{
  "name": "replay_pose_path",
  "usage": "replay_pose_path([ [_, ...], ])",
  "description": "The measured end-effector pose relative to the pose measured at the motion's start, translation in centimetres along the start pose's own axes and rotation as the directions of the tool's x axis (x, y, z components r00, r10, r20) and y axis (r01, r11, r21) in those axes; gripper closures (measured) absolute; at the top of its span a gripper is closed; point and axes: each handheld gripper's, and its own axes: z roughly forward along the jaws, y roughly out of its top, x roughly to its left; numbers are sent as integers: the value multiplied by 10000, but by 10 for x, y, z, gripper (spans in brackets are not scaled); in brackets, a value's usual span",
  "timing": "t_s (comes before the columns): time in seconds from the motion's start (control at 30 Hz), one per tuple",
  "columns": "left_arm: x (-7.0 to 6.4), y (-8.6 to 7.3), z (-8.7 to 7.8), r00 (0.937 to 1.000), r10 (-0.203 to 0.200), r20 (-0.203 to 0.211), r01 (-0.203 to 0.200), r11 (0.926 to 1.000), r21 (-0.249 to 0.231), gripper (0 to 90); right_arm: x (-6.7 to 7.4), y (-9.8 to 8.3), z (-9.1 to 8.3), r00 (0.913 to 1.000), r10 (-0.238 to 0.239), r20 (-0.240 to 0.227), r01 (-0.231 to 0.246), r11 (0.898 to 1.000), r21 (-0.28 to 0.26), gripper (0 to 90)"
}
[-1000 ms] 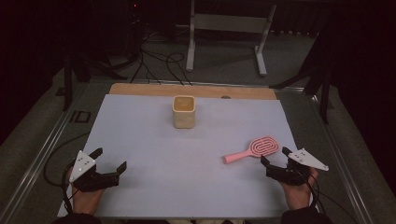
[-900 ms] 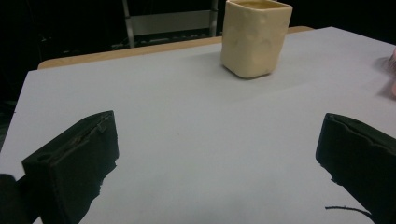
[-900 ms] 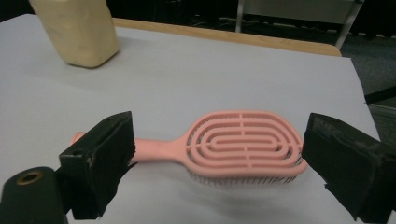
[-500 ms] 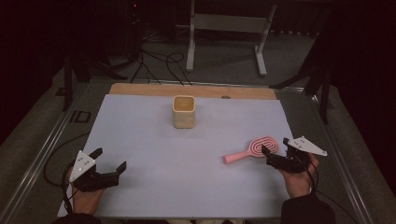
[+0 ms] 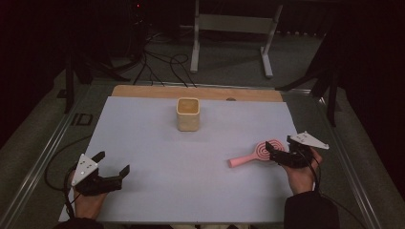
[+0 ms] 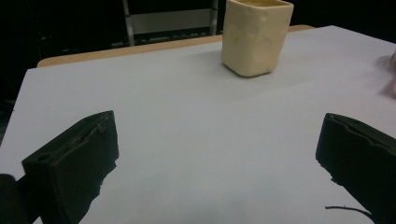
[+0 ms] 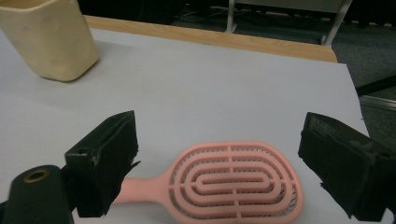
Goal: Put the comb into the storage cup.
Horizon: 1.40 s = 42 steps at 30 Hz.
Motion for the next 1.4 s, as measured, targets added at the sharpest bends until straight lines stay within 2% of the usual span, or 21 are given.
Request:
replay_pose_path([
  [0.23, 1, 0, -1, 10000, -2, -61, 2, 10000, -53, 0, -4, 7, 6, 9995, 16, 301, -21, 9999, 159, 134],
  [0.27, 1, 0, -1, 10000, -2, -81, 1, 10000, -63, 0, -7, 10, 10, 9985, 72, 540, -93, 9992, 384, 159],
  [0.4, 1, 0, -1, 9999, 3, -112, -4, 10000, -57, 0, -12, 9, 14, 9977, 206, 648, -238, 9985, 489, 194],
  [0.53, 1, 0, -1, 9999, 3, -126, -3, 10000, -45, 0, -21, 8, 20, 9952, 499, 843, -562, 9957, 742, 272],
  [0.57, 1, 0, -1, 9999, 1, -122, -2, 10000, -45, 0, -23, 7, 21, 9944, 578, 884, -649, 9947, 792, 299],
  [0.6, 1, 0, -1, 9999, -4, -118, 4, 10000, -38, 0, -28, 6, 23, 9932, 709, 928, -796, 9924, 933, 372],
  [0.63, 1, 0, 0, 9999, -5, -116, 5, 10000, -38, 0, -28, 6, 23, 9932, 709, 928, -796, 9924, 933, 372],
  [0.8, 1, -1, 0, 9999, -14, -112, 14, 10000, -24, 0, -38, 2, 28, 9896, 813, 1184, -967, 9868, 1300, 547],
  [0.9, 1, -1, 0, 9999, -20, -107, 20, 10000, -25, 0, -41, 1, 30, 9888, 723, 1308, -915, 9849, 1470, 652],
  [0.93, 1, -1, 0, 9999, -23, -110, 23, 10000, -24, 0, -43, 0, 31, 9881, 634, 1400, -856, 9837, 1582, 723],
  [1.03, 1, -1, 1, 9999, -19, -115, 19, 10000, -17, 0, -44, -1, 32, 9866, 537, 1542, -804, 9817, 1726, 783],
  [1.1, 1, -1, 1, 9999, -23, -110, 23, 10000, -18, 0, -45, -3, 34, 9821, 360, 1851, -731, 9775, 1977, 894],
  [1.4, 1, -1, 1, 9999, -20, -114, 20, 10000, -12, 0, -46, -8, 36, 9745, 168, 2236, -736, 9659, 2484, 899],
])
